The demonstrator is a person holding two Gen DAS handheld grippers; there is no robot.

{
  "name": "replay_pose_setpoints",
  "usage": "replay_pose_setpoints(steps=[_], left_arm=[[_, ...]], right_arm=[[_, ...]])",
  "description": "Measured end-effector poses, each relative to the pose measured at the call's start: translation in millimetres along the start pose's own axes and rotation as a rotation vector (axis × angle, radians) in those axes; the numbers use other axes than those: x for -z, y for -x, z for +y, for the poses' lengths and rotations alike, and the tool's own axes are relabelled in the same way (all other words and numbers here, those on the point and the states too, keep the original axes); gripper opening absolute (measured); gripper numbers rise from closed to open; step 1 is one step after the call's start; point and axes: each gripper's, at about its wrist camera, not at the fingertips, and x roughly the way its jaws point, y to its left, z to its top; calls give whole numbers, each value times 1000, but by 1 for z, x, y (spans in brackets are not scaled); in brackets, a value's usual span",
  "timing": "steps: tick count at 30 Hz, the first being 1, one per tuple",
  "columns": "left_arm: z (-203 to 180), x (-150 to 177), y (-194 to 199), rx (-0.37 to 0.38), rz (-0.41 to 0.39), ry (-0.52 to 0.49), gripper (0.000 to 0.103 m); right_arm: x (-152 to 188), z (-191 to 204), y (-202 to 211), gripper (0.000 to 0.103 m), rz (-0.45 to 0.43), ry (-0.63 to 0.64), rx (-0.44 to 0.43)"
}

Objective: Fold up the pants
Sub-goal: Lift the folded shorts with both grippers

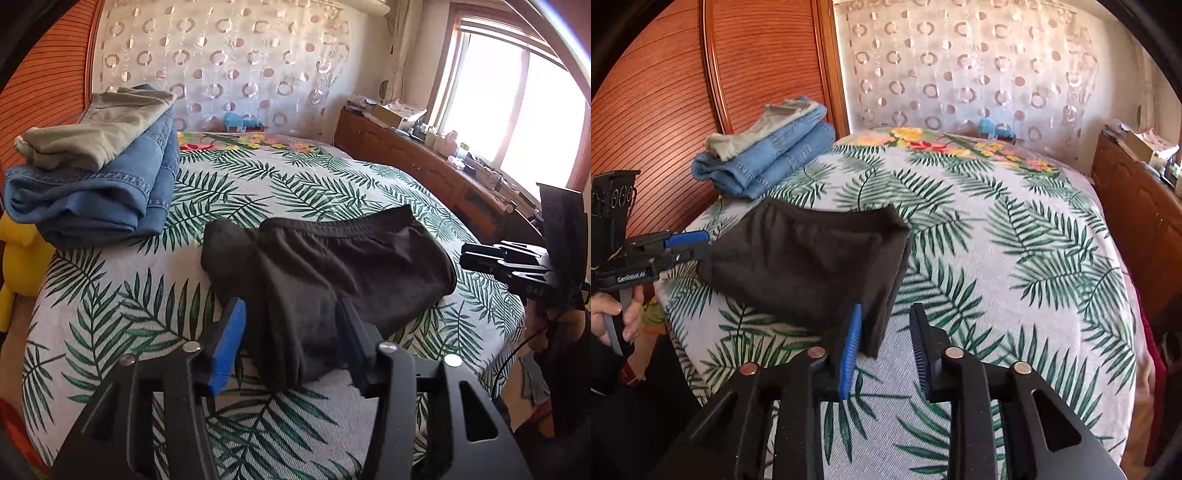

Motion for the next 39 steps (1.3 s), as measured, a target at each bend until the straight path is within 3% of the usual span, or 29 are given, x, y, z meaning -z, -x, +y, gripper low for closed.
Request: replay_pose_setpoints(steps=[2, 7, 12, 14, 23, 24, 26, 28, 33, 37, 39], left_arm=[[0, -6, -3, -5, -6, -10, 65], [-1, -25, -11, -24, -44, -34, 65], [8, -40, -35, -9, 13, -30, 44], [11, -42, -42, -5, 34, -28, 41], [17, -48, -73, 9, 116, -41, 40], [17, -48, -76, 9, 121, -51, 35], [16, -48, -78, 16, 124, -65, 18], [14, -50, -72, 25, 106, -80, 6], [14, -63, -39, 37, 1, -60, 5], [19, -66, -43, 14, 27, -60, 6], [22, -64, -53, -3, 54, -61, 11]], right_arm=[[-5, 0, 2, 32, -13, -2, 3], [-27, -4, -12, 36, -27, -22, -23], [-45, -10, -44, 36, 4, -32, -34], [-50, -14, -58, 36, 25, -36, -34], [-60, -19, -89, 36, 88, -27, -81], [-61, -20, -91, 36, 88, -24, -88], [-66, -20, -96, 16, 81, -16, -111], [-69, -16, -96, 9, 61, 12, -127], [-77, -10, -94, 6, 1, 28, -140], [-80, -8, -99, 6, 4, 18, -140], [-79, -9, -108, 6, 27, 13, -129]])
